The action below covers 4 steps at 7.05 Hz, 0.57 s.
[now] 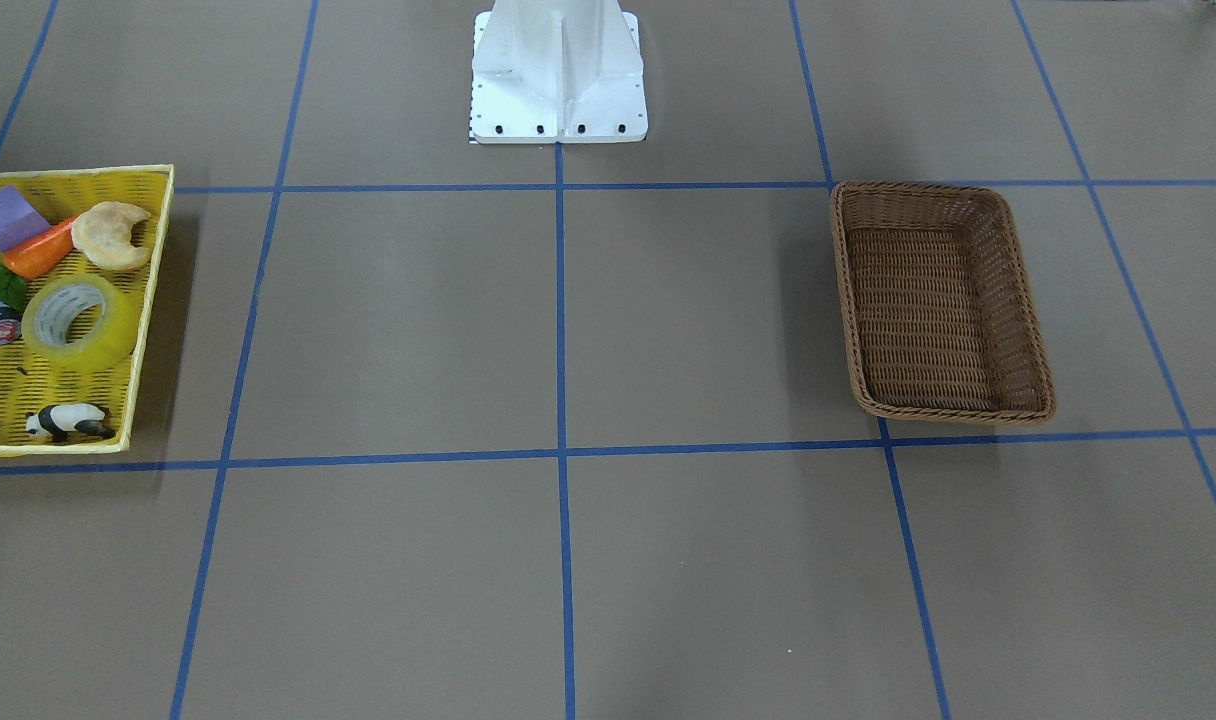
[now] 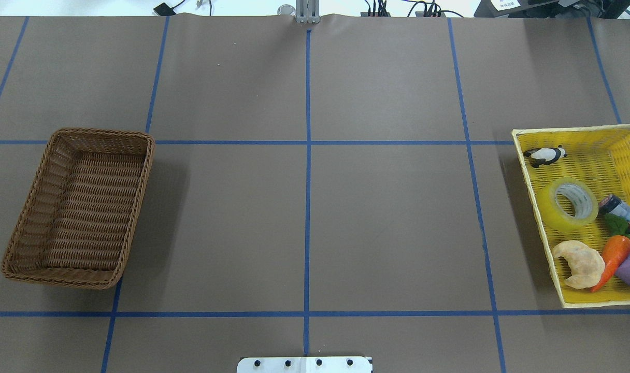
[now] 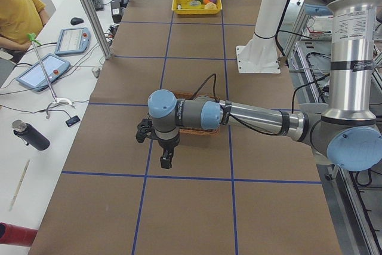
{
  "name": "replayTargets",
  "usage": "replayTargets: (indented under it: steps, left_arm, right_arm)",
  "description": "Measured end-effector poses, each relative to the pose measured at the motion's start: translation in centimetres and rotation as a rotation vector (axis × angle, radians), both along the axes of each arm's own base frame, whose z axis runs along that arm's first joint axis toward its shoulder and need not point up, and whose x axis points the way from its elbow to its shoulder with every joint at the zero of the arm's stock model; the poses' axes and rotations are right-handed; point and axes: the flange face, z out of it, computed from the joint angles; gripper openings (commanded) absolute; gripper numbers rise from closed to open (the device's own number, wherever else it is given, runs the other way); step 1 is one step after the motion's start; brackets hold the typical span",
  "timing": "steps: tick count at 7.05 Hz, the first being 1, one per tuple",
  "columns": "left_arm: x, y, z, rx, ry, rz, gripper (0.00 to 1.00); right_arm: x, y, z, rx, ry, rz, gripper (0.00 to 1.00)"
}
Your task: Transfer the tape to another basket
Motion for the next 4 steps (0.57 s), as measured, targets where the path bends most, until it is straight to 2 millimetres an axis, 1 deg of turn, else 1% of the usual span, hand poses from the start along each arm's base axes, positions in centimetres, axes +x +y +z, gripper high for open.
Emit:
replayTargets:
  steps: [2,3,4]
  left_arm:
    - [0.0,-0.1,-0.2,-0.002,-0.004,-0.008,0.98]
    - [-0.1,-0.2,-0.3,-0.006,-0.003,-0.016,0.98]
    - [0.0,-0.3,-0.5,-0.013,0.0,-0.03,0.98]
  right_arm:
    - [0.0,-0.3,-0.6,0.009,-0.003,0.003,1.0]
    - [-0.1,-0.7,-1.7,0.031,-0.008,0.003,1.0]
    - [-0.2,-1.4,-3.7,0.07,-0.013,0.003,1.0]
